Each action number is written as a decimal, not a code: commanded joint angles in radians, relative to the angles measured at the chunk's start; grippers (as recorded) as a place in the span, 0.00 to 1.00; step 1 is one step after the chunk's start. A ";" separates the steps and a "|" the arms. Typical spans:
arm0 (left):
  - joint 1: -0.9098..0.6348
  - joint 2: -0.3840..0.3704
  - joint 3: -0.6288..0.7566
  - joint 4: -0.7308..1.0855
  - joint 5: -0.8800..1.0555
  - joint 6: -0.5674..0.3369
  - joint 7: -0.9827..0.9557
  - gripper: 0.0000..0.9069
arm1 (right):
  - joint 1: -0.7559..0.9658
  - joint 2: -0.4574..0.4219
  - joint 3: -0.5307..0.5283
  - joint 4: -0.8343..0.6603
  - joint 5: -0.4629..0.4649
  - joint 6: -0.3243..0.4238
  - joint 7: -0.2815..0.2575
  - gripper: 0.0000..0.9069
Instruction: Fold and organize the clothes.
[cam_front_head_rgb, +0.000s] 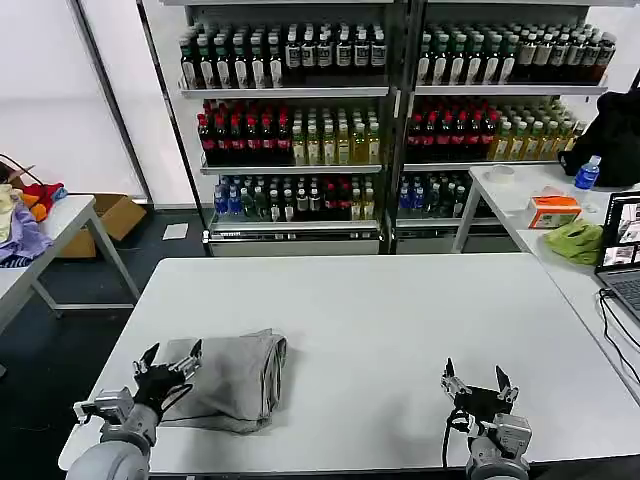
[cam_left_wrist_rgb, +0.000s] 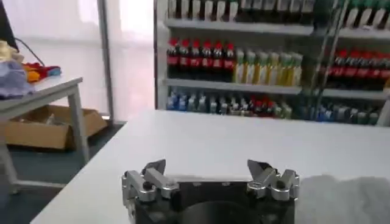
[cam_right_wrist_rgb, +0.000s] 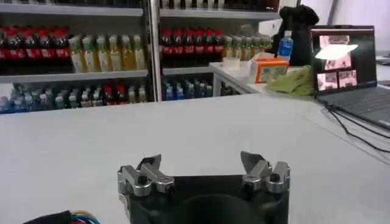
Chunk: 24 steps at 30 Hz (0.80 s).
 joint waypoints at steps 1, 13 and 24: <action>0.001 0.012 -0.020 0.087 0.058 0.004 0.012 1.00 | 0.004 0.003 -0.002 -0.007 0.000 0.001 0.001 1.00; -0.005 0.019 -0.020 0.105 -0.009 0.042 0.022 1.00 | 0.000 0.014 -0.005 -0.012 -0.004 0.004 0.001 1.00; 0.007 0.017 -0.018 0.111 -0.027 0.048 0.040 0.02 | -0.005 0.014 -0.003 -0.003 -0.006 0.003 0.001 1.00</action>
